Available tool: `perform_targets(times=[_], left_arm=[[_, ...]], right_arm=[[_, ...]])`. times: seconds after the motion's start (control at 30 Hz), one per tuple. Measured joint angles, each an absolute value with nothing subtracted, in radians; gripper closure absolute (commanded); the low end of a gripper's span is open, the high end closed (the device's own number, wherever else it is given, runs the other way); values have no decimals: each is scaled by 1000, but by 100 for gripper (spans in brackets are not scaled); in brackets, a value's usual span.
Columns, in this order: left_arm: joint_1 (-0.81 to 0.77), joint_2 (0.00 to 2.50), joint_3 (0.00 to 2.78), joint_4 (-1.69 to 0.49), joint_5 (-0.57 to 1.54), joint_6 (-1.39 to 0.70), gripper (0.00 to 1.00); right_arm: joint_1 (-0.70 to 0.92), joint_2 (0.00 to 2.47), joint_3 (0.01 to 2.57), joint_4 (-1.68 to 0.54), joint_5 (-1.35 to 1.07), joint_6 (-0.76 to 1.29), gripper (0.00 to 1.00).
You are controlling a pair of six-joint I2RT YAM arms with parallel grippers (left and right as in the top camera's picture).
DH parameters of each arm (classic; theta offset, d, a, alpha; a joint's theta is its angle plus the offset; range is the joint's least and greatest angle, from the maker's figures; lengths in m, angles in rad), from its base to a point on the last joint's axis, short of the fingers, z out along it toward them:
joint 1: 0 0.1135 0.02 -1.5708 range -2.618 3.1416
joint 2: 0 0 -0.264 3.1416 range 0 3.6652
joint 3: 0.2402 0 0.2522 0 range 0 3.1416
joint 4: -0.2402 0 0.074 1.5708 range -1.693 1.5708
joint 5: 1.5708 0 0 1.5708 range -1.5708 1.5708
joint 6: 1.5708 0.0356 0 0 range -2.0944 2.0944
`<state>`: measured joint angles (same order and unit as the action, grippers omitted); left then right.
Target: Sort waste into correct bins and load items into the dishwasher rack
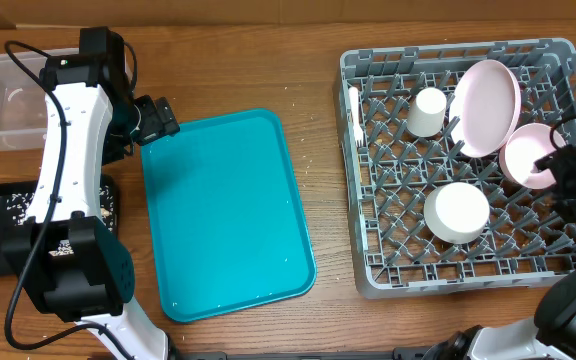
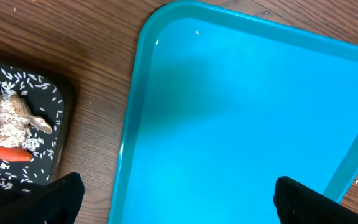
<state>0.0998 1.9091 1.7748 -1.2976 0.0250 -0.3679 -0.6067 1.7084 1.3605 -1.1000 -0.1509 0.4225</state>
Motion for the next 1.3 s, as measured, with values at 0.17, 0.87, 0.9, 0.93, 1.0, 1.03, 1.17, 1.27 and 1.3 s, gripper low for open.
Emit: perform_targets(times=[0.17, 0.87, 0.9, 0.93, 1.0, 1.03, 1.17, 1.27, 1.3], left_arm=[[100, 1909, 1775, -1298, 25, -368, 0], [100, 1909, 1775, -1297, 25, -368, 0], [100, 1909, 1775, -1298, 25, -368, 0], [100, 1909, 1775, -1297, 25, -368, 0], [100, 1909, 1775, -1298, 25, -368, 0], [100, 1909, 1775, -1297, 25, -368, 0], [100, 1909, 1775, -1297, 25, -368, 0], [100, 1909, 1775, -1298, 25, -368, 0], [100, 1909, 1775, -1297, 25, -368, 0]], right_arm=[[-601, 1710, 1316, -1038, -152, 436, 44], [-641, 1710, 1582, -1326, 8, 504, 96], [-641, 1708, 1588, -1351, 51, 534, 96], [-641, 1704, 1589, -1379, 103, 579, 96], [-637, 1700, 1589, -1432, 195, 665, 96], [-634, 1698, 1589, -1454, 243, 718, 96], [-601, 1693, 1589, -1461, 406, 896, 96], [-554, 1689, 1570, -1412, 502, 979, 96], [-536, 1689, 1559, -1390, 538, 997, 96]])
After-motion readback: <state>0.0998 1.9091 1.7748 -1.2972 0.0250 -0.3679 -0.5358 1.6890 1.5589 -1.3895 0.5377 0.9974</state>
